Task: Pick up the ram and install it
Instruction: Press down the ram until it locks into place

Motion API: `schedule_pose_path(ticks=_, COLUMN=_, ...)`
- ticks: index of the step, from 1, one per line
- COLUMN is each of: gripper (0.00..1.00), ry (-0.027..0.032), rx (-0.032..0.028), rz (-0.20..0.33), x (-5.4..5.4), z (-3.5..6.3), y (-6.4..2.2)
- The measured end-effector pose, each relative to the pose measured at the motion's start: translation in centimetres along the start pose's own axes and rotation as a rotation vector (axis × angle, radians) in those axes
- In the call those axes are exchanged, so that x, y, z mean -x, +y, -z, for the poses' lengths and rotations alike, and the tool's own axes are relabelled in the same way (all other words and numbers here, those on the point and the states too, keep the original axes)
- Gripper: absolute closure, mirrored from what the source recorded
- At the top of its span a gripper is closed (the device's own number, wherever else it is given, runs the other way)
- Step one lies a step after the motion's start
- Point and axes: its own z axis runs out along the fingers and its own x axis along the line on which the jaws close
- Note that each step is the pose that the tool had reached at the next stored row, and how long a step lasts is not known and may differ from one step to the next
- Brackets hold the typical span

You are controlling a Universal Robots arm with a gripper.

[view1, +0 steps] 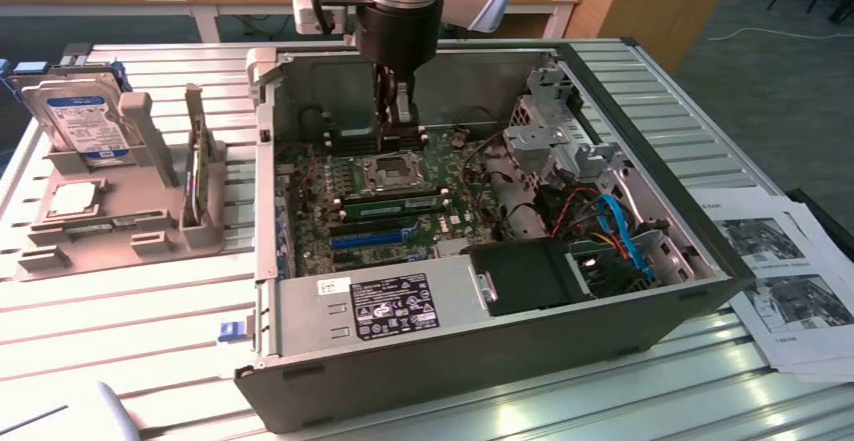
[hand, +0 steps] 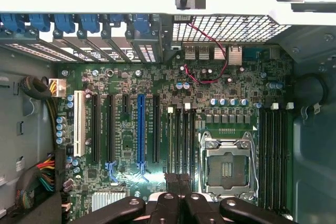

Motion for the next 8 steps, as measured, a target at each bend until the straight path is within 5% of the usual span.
schedule_pose_path(ticks=8, gripper=0.90, ry=-0.0007, rx=0.0003, rz=-0.085, x=0.00, z=0.00, y=0.00)
